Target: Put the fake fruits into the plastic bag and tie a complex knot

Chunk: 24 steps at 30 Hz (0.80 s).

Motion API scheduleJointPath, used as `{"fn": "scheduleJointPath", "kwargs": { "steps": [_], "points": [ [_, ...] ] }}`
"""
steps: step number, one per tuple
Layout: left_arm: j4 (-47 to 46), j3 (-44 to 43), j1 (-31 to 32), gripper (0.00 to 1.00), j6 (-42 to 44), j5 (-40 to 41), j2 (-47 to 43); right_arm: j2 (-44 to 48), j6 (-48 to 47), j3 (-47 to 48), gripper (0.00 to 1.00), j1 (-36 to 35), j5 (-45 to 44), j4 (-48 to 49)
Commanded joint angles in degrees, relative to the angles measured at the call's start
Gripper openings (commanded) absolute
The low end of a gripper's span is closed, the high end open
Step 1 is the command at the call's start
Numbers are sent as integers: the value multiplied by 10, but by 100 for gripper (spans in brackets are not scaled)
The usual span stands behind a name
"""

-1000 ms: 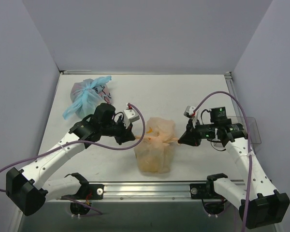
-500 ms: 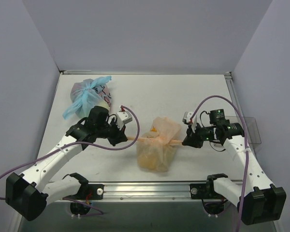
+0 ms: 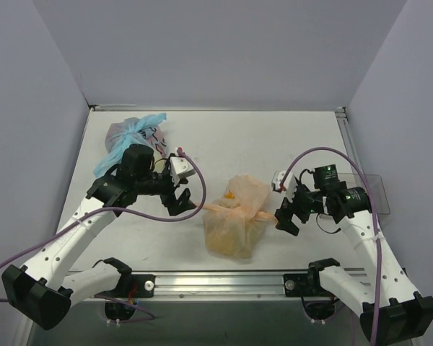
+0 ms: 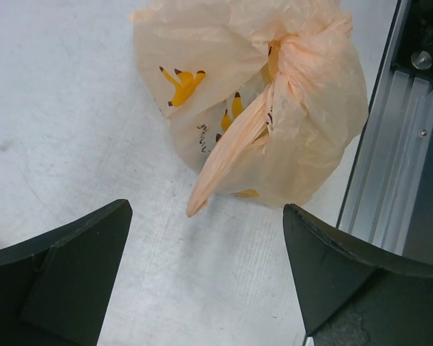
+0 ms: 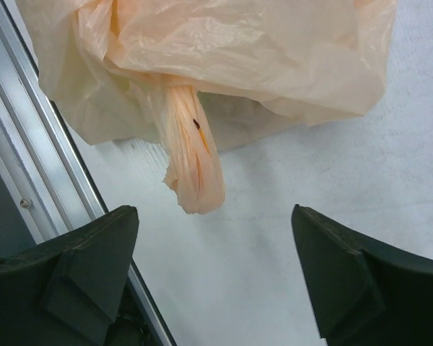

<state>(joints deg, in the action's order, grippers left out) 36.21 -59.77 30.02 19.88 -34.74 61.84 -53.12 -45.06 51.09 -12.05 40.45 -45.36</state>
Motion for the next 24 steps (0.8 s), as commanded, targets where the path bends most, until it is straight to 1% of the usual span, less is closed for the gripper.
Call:
{"fn": "scheduleJointPath", "kwargs": {
  "steps": [1,2,3,4,5,6,7,10,11,12,14,18,21,22,23,24],
  "points": [
    [11,-27,6,97,81,-26,-16,3,-7,12,95,-33,-53,-24],
    [14,-28,10,97,94,-22,-17,5,-8,9,100,-40,-66,-21],
    [14,-22,14,98,110,-10,-17,5,-6,6,100,-52,-72,-17],
    [16,-18,21,98,130,-8,-18,4,0,6,100,-60,-77,-7],
    [25,-15,28,97,178,-4,-16,1,7,5,100,-73,-84,1],
    [31,-12,35,98,204,2,-14,-2,10,5,100,-80,-94,8],
    [34,-4,62,98,251,22,-5,-7,12,6,100,-85,-100,18],
    [35,16,100,96,307,60,17,-26,19,4,98,-102,-118,41],
    [33,23,113,93,343,58,22,-36,23,4,97,-104,-119,46],
    [28,31,115,93,359,55,28,-40,26,3,95,-113,-122,49],
    [-9,56,123,92,377,61,41,-51,29,-3,91,-123,-134,61],
    [-82,78,131,88,394,94,76,-57,38,-26,86,-144,-160,88],
    [-137,86,137,86,394,105,102,-67,50,-37,79,-151,-170,106],
    [-148,90,140,84,400,110,112,-69,59,-40,74,-151,-172,114],
    [-170,93,145,83,404,116,118,-73,62,-42,72,-153,-173,118],
    [-179,103,151,82,410,134,122,-74,66,-49,70,-154,-176,123]
  ]
}}
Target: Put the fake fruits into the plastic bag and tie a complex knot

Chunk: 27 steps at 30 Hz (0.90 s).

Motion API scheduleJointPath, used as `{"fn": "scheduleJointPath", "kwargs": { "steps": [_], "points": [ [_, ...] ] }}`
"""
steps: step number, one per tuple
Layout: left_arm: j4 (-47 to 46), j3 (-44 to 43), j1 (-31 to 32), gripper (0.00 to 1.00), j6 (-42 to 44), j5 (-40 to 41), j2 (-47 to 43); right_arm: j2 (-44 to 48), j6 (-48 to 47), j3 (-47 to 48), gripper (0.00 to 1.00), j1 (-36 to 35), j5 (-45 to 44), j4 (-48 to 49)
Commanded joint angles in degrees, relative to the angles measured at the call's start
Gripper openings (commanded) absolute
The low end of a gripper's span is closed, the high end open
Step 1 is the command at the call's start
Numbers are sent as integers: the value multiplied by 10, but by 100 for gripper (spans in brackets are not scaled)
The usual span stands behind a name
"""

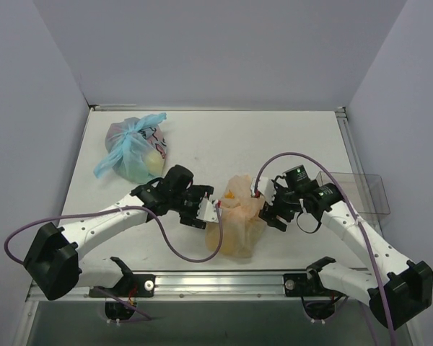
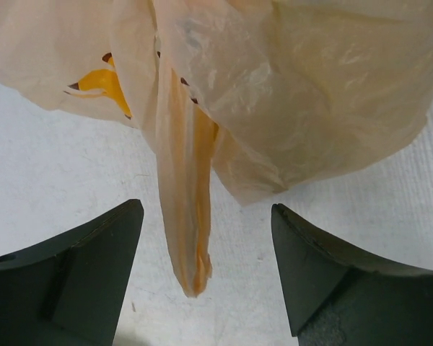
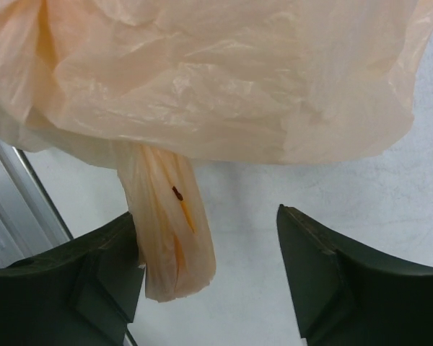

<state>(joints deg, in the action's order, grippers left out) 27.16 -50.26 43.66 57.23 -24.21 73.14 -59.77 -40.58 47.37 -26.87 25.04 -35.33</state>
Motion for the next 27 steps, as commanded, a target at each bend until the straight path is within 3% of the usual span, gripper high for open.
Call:
{"fn": "scheduleJointPath", "kwargs": {
  "steps": [1,6,10,12,13,17,18,19,21,24,25,27],
  "points": [
    [-97,11,22,81,48,34,18,-10,25,-13,66,-5,-24,31],
    [-131,26,27,68,63,47,37,-13,36,-25,55,-6,-38,51],
    [-170,42,26,50,68,78,41,-18,49,-37,29,-11,-60,85],
    [-179,44,27,42,71,93,43,-21,54,-40,25,-16,-71,95],
    [-183,44,27,42,77,101,45,-20,56,-41,18,-17,-85,104],
    [-195,40,27,41,94,144,48,-19,59,-41,8,-19,-99,108],
    [-196,39,26,43,99,150,51,-18,59,-41,7,-19,-100,109],
    [-199,38,26,53,100,154,54,-18,61,-41,4,-20,-102,108],
    [-202,29,27,55,95,159,60,-17,66,-37,0,-20,-104,108],
    [-214,13,29,40,47,175,74,-18,93,-31,0,-20,-107,115],
    [-218,6,30,23,-4,184,81,-14,120,-30,0,-17,-108,119],
    [-220,-7,30,5,-71,211,90,-10,154,-30,0,-14,-123,128]
  ]
}}
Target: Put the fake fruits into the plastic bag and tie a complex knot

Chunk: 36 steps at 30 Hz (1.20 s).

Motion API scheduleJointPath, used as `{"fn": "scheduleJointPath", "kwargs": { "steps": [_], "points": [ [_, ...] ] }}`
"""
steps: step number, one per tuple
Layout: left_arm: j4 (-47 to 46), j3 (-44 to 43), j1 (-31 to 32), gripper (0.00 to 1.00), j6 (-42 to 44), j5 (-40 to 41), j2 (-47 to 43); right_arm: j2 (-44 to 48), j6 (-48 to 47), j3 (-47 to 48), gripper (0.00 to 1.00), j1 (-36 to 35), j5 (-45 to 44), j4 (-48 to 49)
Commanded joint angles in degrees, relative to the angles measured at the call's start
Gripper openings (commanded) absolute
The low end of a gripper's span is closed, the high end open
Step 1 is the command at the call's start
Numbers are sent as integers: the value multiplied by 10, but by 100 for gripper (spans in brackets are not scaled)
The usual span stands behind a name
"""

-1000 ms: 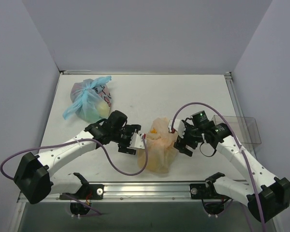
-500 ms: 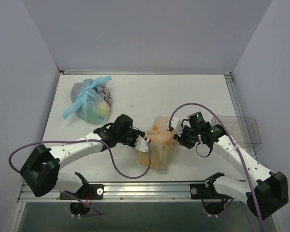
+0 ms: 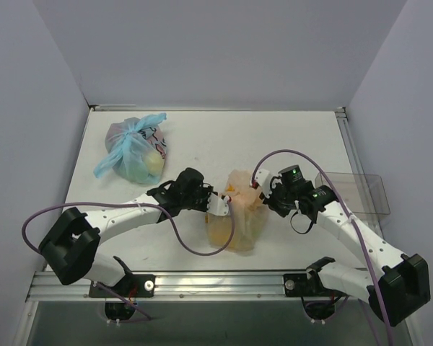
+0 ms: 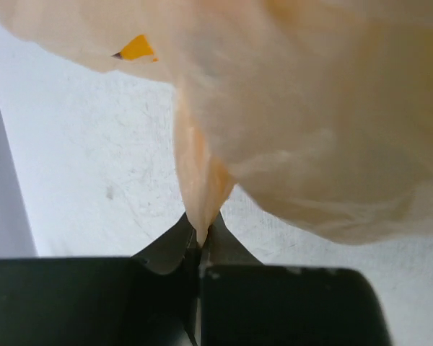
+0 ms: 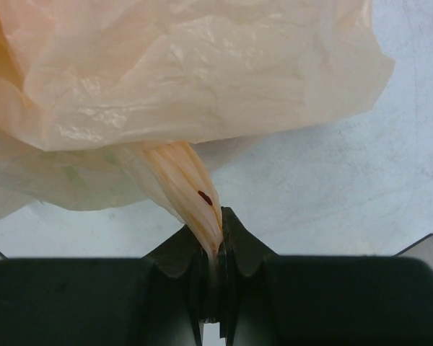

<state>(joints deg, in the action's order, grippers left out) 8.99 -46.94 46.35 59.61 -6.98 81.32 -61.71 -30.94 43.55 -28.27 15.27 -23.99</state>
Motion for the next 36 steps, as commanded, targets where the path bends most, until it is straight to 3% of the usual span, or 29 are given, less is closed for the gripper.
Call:
{"fn": "scheduleJointPath", "kwargs": {
  "steps": [1,8,12,14,18,25,36],
  "points": [
    [-48,-45,2,0,-177,84,13,16,79,9,0,2,-30,24],
    [-2,-61,-8,0,-545,184,-21,48,285,15,0,37,-65,45],
    [53,-89,-10,0,-756,253,-38,48,465,35,0,62,-121,43],
    [83,-102,-17,0,-810,277,-44,38,515,53,0,66,-182,25],
    [142,-116,-68,0,-937,277,-42,30,581,62,0,102,-197,7],
    [190,-96,-151,0,-969,309,-44,37,635,48,0,160,-206,-9],
    [201,-71,-177,0,-971,312,-63,27,621,18,0,223,-217,-12]
  ]
}}
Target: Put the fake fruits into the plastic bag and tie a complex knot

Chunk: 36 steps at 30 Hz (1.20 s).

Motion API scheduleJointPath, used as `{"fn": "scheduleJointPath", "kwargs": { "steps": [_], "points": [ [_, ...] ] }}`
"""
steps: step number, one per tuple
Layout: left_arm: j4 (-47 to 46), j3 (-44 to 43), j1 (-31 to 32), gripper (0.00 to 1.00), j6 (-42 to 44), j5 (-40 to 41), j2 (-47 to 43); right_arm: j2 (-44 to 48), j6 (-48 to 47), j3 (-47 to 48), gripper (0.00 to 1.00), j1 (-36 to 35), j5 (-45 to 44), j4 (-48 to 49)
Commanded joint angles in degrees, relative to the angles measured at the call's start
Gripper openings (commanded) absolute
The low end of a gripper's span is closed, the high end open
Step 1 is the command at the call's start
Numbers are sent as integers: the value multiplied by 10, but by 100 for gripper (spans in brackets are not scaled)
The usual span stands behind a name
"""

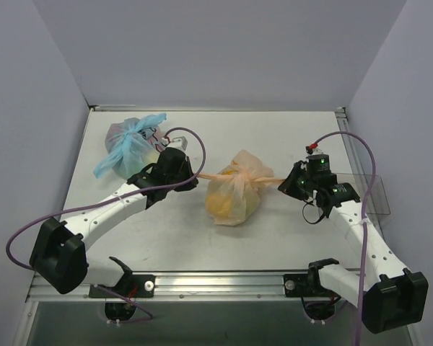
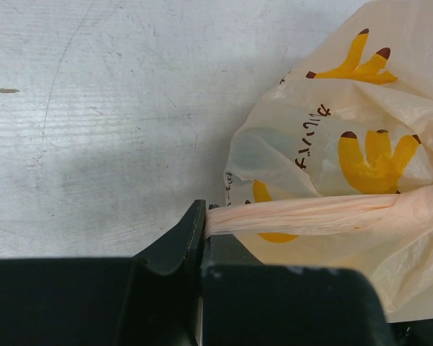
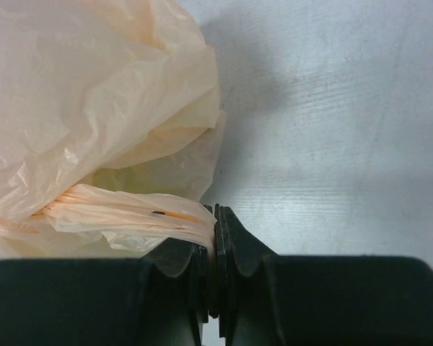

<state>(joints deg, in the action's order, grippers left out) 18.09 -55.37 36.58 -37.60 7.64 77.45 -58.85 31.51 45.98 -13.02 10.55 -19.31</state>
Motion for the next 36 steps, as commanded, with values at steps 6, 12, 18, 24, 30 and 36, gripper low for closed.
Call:
{"fn": "scheduleJointPath", "kwargs": {
  "steps": [6,12,18,24,30,36],
  "points": [
    [73,-22,-90,0,49,130,-35,-49,-54,33,0,63,-83,10],
    [7,-64,-102,0,139,171,-38,-161,-115,182,0,31,-44,35],
    [-65,-87,-135,0,231,186,1,-270,-138,257,0,-31,-28,62],
    [-207,-35,-157,0,307,212,49,-411,-195,317,0,-83,-27,146],
    [-252,25,-179,1,325,178,81,-497,-210,367,0,-104,-15,162],
    [-216,-9,-194,34,333,112,98,-473,-219,356,59,-105,5,144]
  ]
}}
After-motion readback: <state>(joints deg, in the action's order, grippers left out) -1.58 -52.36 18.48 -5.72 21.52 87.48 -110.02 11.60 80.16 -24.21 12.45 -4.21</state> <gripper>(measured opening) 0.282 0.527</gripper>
